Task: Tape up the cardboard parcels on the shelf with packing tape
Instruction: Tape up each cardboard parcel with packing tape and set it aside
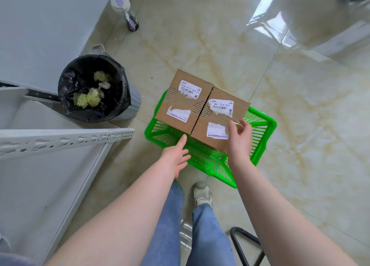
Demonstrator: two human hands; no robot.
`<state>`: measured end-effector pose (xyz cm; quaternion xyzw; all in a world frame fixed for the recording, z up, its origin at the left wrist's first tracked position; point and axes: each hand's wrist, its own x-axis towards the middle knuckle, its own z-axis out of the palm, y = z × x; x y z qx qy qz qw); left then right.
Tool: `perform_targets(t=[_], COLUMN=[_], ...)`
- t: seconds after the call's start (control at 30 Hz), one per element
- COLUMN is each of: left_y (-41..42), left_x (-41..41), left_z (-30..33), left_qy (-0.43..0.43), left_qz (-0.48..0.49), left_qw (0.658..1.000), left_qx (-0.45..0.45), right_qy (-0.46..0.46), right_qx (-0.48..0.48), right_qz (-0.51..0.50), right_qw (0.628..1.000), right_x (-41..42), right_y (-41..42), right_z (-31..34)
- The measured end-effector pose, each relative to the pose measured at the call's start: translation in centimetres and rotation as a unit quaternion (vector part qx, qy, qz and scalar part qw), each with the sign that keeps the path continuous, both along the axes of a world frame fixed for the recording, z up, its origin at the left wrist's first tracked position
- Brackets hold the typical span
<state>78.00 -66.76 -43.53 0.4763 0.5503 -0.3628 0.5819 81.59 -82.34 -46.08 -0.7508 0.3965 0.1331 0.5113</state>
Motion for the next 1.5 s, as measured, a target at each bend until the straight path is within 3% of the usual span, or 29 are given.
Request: perform_targets(t=[0.43, 0.83, 1.07, 1.3, 1.5], left_y=[5.2, 23.1, 34.9, 45.0, 50.1], left_x=[-7.9, -25.5, -33.9, -39.7, -40.1], left_z=[21.9, 35.3, 40.2, 41.7, 42.1], left_qy=[-0.196, -0.28, -0.321, -0.238, -0.213], left_qz=[0.269, 0.527, 0.573, 0.609, 0.591], left_qw=[0.943, 0.799, 0.748, 0.734, 0.741], left_qx=[-0.011, 0.071, 0.097, 0.182, 0.238], right_qy=[0.028, 0.035, 0.006, 0.013, 0.028], right_qx=[0.166, 0.262, 0.273, 0.267, 0.244], right_qz=[0.25, 0.483, 0.498, 0.499, 0.49], right_qw=[0.953, 0.835, 0.823, 0.824, 0.836], right_x=[-5.5, -18.0, -25.8, -32.0, -32.0], right_y=[10.4, 31.1, 44.4, 53.6, 58.5], right_z=[23.0, 37.7, 42.4, 44.5, 44.7])
